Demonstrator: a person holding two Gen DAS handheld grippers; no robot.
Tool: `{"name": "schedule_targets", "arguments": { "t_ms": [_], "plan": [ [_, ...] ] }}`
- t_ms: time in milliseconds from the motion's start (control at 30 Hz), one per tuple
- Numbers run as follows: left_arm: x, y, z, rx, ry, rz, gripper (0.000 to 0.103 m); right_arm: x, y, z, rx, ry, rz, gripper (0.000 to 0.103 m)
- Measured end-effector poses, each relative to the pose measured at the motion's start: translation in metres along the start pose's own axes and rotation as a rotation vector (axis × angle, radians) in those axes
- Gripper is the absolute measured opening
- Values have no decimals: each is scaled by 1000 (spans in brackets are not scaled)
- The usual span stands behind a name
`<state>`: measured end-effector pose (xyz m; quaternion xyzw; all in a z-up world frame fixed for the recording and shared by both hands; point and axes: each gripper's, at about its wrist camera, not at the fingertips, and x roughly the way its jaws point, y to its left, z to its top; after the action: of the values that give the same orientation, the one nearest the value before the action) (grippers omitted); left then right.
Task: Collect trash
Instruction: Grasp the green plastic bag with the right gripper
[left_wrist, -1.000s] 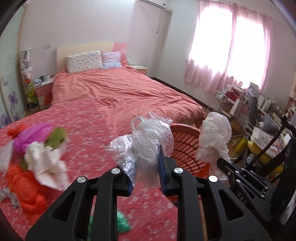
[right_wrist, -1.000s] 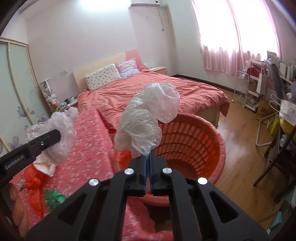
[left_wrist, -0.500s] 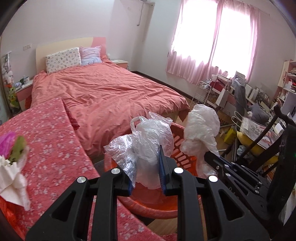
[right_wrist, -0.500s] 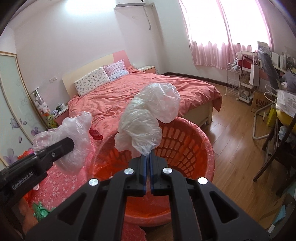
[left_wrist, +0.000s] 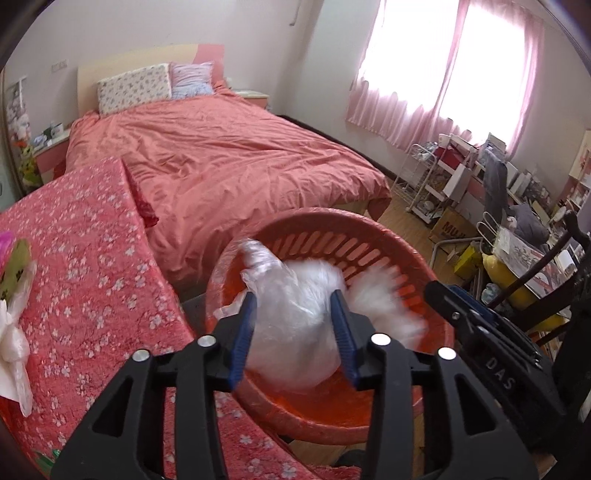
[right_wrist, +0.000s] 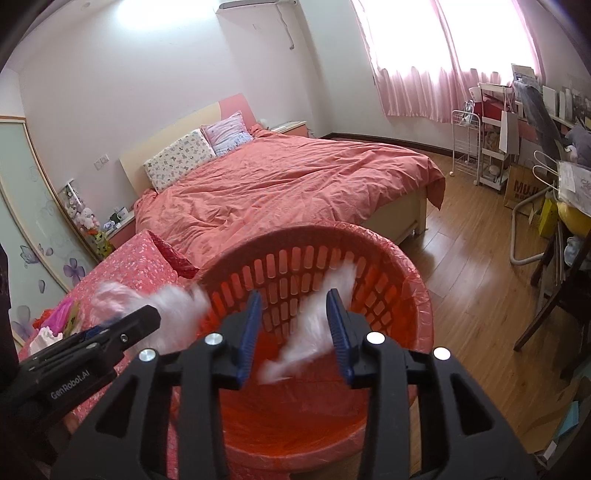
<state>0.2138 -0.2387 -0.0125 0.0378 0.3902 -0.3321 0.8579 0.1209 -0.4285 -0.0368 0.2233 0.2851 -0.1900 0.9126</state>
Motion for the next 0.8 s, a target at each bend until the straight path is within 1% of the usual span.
{"name": "schedule_targets", "arguments": {
  "t_ms": [67,100,167,300,500,633,800],
  "plan": [
    [-2,4,-1,-16,3,19,49,-1,0,-2,0,4,-6,38],
    [-2,7,-1,-21,4,26,51,-2,0,-3,-2,3,-10,40],
    [-5,11,-2,-32,4,45,52,-7,2,-5,-16,-7,-25,43],
    [-16,20,-2,-44,-3,78,53,-18,7,-7,-38,-18,-37,44],
    [-51,37,-11,-34,-51,154,54,-41,24,-11,-84,-41,-31,47],
    [-84,60,-22,-58,-94,218,55,-59,50,-20,-133,-47,3,48],
    [-126,93,-43,-101,-148,326,56,-74,103,-44,-230,-23,86,49]
  ]
}}
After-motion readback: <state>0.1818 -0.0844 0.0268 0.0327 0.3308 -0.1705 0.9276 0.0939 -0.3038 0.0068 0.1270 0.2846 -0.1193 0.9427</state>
